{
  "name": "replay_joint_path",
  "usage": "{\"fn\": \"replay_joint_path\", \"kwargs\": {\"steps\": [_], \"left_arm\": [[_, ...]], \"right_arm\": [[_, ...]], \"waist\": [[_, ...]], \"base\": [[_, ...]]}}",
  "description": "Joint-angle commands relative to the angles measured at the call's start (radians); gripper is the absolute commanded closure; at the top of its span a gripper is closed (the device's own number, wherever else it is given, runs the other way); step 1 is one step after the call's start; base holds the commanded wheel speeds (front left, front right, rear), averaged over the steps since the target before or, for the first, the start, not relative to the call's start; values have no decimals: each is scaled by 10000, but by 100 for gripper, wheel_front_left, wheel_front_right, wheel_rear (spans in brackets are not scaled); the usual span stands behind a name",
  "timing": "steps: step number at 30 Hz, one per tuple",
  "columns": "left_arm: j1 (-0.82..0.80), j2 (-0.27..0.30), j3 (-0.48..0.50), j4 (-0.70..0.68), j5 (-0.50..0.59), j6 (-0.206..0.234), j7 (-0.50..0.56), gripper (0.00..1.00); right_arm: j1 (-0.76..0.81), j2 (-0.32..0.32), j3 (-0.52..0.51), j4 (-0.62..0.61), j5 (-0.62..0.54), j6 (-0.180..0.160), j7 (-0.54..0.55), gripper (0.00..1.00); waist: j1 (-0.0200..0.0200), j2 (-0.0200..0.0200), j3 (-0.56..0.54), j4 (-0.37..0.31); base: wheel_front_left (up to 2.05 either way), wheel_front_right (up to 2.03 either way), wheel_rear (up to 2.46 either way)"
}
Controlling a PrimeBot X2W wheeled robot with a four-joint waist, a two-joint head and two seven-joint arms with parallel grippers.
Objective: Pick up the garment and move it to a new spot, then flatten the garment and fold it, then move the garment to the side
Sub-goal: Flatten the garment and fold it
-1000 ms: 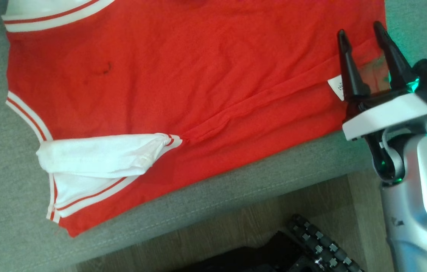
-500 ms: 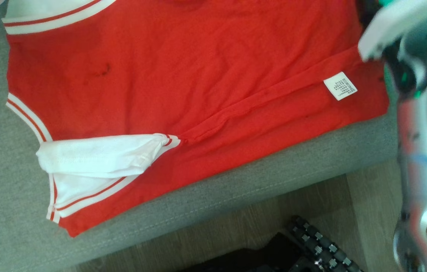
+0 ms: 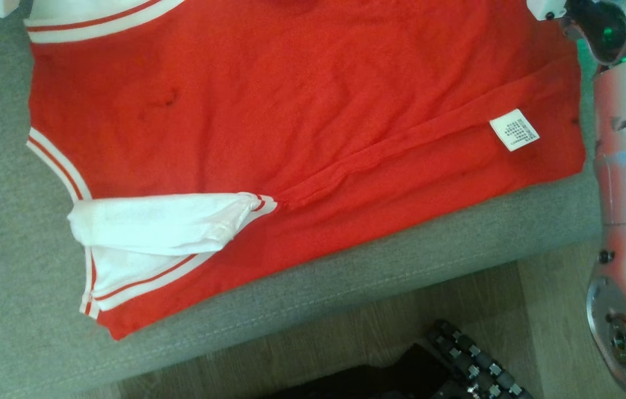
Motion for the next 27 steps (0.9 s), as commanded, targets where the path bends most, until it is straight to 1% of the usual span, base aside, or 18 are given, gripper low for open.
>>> {"fn": "replay_joint_path", "kwargs": {"steps": [1, 2, 5, 9, 14, 18, 22, 27], "left_arm": [[-502, 465, 378, -242, -92, 2, -47, 100], [-510, 454, 362, -221, -107, 2, -64, 100], [-530, 462, 329, -149, -129, 2, -120, 100], [-447, 484, 226, -106, -86, 2, -592, 100], [-791, 521, 320, -95, 228, 2, -1731, 100], [-1034, 307, 274, -53, 416, 2, -2594, 100], [-996, 342, -195, -515, 369, 2, -3216, 100], [-293, 693, -173, -1514, -222, 4, -3816, 100]], "right_arm": [[-215, 21, 33, -255, -43, -4, 139, 58], [-236, 5, 21, -247, -52, -4, 167, 99], [-226, -35, 37, -280, -62, -4, 317, 100], [-91, -137, -30, -439, -52, -4, 177, 100], [-271, -165, -264, -715, 49, -4, -508, 100], [-371, -247, -358, -715, 130, -4, -1084, 100], [-157, -522, -263, -823, 264, -4, -1411, 100], [590, -1042, -182, -1449, 679, -4, -1299, 100]], "waist": [[0, 0, -1, 23], [0, 0, -3, 35], [0, 0, -16, 66], [0, 0, -252, 100], [0, 0, -257, 150], [0, 0, -289, 329], [0, 0, -438, 582], [0, 0, -667, 893]], "base": [[0, 0, 0], [0, 0, 0], [0, 0, 0], [0, 0, 0], [0, 0, 0], [0, 0, 0], [0, 0, 0], [0, 0, 0]]}}
